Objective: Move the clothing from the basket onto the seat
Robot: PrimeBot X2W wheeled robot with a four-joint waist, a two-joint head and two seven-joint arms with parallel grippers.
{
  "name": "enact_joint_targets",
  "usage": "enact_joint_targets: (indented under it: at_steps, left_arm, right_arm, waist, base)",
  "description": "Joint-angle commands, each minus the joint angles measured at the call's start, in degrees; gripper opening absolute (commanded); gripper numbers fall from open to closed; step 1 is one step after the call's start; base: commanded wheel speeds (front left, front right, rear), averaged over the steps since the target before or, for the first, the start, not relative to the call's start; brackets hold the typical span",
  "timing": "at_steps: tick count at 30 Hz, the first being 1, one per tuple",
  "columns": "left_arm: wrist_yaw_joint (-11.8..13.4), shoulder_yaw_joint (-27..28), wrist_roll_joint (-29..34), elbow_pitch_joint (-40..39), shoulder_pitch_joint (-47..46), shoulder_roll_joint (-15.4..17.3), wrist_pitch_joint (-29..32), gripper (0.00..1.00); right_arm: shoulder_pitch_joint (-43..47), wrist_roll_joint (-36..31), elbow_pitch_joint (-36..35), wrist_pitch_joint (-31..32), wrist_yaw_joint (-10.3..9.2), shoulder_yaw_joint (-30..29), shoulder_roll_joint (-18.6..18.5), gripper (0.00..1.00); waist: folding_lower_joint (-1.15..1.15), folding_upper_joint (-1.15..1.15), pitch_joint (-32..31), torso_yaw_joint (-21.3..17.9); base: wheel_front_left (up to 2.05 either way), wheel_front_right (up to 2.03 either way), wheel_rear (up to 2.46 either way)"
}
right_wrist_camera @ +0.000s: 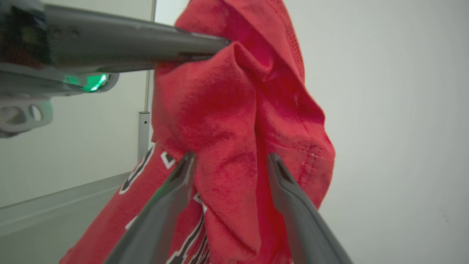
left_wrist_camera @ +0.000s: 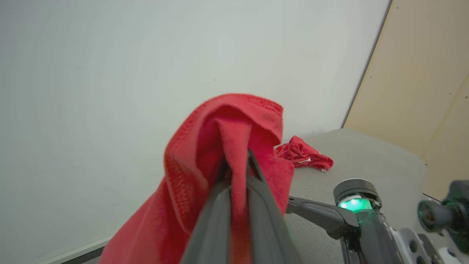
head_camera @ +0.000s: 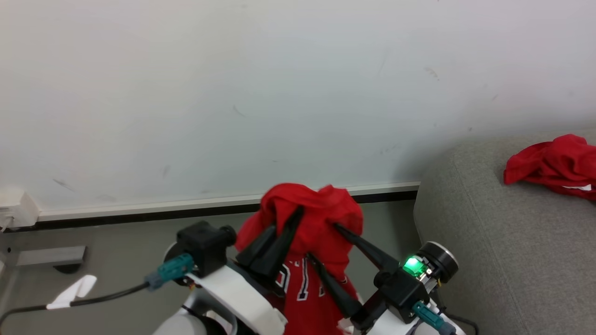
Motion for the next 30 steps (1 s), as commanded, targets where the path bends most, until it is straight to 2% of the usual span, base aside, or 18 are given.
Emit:
enact_joint_targets:
  at_steps: [1,5,8,12,13,14,20,26,27,28,29,30]
  left_arm:
    - [-0.4,-0.5,0.0,-0.8,0.8,0.1,0.5,0.0]
    - [-0.9,-2.6,-0.5,-3.1,1.7,-0.1,2.2,0.0]
    - [-1.3,-3.7,-1.2,-4.3,2.2,0.0,3.5,0.0]
    - [-2.1,-5.1,-2.5,-5.1,2.9,-0.3,4.9,0.0]
    - [-2.1,-5.2,-2.7,-5.1,2.9,-0.4,5.0,0.0]
    - [-2.1,-5.3,-2.6,-5.0,2.9,-0.4,5.0,0.0]
    - [-1.8,-5.4,-3.0,-4.4,3.6,-0.1,4.7,0.0]
    - [-0.7,-4.4,-3.1,-3.7,4.0,0.1,3.9,0.0]
    - [-0.4,-4.1,-2.9,-3.4,4.1,0.1,3.7,0.13]
    - [-0.1,-3.9,-2.6,-3.0,4.1,0.2,3.5,0.4]
    - [0.0,-3.8,-2.4,-2.7,4.2,0.3,3.2,0.58]
    - [0.0,-3.6,-2.4,-2.4,4.2,0.4,2.9,1.0]
  right_arm:
    - [-1.1,-1.6,1.3,0.0,-0.15,-0.4,-0.3,1.0]
    - [-2.7,-5.2,4.5,0.0,-0.15,-2.8,-0.2,1.0]
    - [-3.0,-5.1,5.6,0.0,-0.15,-3.5,-0.2,1.0]
    - [-4.1,-2.1,6.8,0.0,-0.15,-1.1,-0.2,1.0]
    - [-4.3,-1.2,6.9,0.0,-0.15,-0.6,-0.2,0.39]
    - [-4.5,0.1,7.1,0.0,-0.15,0.2,-0.2,0.0]
    - [-6.0,3.9,7.6,0.0,-0.15,3.0,-0.2,0.0]
    - [-5.5,5.0,6.6,0.0,-0.15,2.0,-0.2,0.0]
    - [-5.3,5.1,6.3,0.0,-0.15,1.7,-0.2,0.0]
    - [-5.0,5.2,6.1,0.0,-0.15,1.5,-0.2,0.0]
    - [-4.7,5.3,5.9,0.0,-0.15,1.1,-0.2,0.0]
    - [-4.5,5.4,5.7,0.0,-0.15,0.7,-0.2,0.0]
  waist:
    - [0.01,0.0,0.0,0.1]
    - [0.01,0.0,0.0,0.6]
    - [0.01,0.0,-0.1,0.9]
    - [0.01,0.0,-0.2,1.3]
    - [0.01,0.0,-0.2,1.3]
    - [0.01,0.0,-0.2,1.4]
    - [0.01,0.0,-0.1,1.1]
    - [0.01,0.0,0.3,0.3]
    - [0.01,0.0,0.3,0.2]
    - [0.01,0.0,0.4,0.0]
    - [0.01,0.0,0.6,-0.2]
    - [0.01,0.0,0.7,-0.4]
  base:
    - [0.0,0.0,0.0]
    - [0.0,0.0,0.0]
    - [0.0,0.0,0.0]
    - [0.0,0.0,0.0]
    - [0.0,0.0,0.0]
    - [0.0,0.0,0.0]
    - [0.0,0.0,0.0]
    - [0.0,0.0,0.0]
    - [0.0,0.0,0.0]
    - [0.0,0.0,0.0]
    - [0.0,0.0,0.0]
    - [0.0,0.0,0.0]
